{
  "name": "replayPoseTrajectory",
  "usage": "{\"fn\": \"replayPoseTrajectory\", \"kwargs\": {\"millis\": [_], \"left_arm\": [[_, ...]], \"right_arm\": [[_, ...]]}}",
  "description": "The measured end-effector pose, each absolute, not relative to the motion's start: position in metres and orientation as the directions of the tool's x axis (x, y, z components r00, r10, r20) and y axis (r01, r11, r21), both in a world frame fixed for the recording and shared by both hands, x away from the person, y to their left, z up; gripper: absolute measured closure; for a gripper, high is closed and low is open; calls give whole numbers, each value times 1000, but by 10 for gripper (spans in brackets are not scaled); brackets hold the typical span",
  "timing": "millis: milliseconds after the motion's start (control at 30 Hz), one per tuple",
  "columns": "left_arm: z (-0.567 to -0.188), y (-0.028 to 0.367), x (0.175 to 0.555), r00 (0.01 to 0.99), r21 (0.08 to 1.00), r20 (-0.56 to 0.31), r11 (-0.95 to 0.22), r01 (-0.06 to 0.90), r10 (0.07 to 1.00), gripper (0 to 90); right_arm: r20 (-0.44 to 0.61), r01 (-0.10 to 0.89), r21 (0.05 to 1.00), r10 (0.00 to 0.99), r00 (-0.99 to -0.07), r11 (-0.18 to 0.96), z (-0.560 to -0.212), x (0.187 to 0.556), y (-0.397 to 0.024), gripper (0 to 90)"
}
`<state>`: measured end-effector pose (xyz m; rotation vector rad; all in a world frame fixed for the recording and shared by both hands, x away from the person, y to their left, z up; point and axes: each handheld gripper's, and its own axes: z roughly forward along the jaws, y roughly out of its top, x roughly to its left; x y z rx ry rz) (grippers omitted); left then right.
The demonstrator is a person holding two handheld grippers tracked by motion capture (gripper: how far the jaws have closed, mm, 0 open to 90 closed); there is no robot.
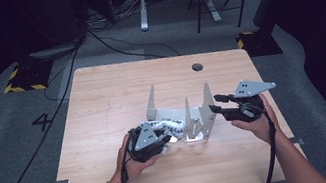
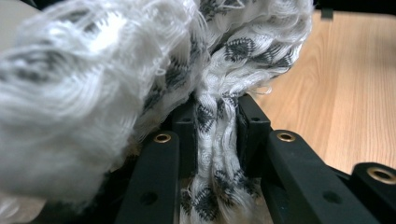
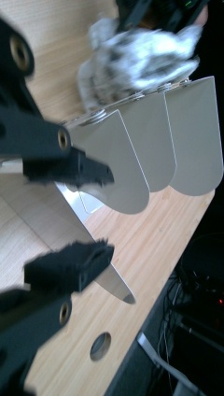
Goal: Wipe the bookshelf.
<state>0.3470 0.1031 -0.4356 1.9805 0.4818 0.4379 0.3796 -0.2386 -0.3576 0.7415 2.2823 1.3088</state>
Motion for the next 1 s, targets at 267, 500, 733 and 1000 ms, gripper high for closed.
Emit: {"fn": "replayPoseTrajectory", "kwargs": {"millis": [267,500,733,1000], "left_arm": [[-422,130,348,815,909,119,-393,141,567,738],[-436,127,353,819,879,96,-434,197,566,738],[-448,119,352,828,862,84,-457,218,554,736],[-466,119,355,833,847,53,-466,254,551,743]], "right_arm": [[-114,194,881,592,-798,432,-354,367,-251,453],[-112,193,861,547,-830,470,-381,359,-254,436],[-68,241,815,499,-864,527,-422,366,-243,439],[-48,276,785,498,-866,554,-456,374,-235,432]]}}
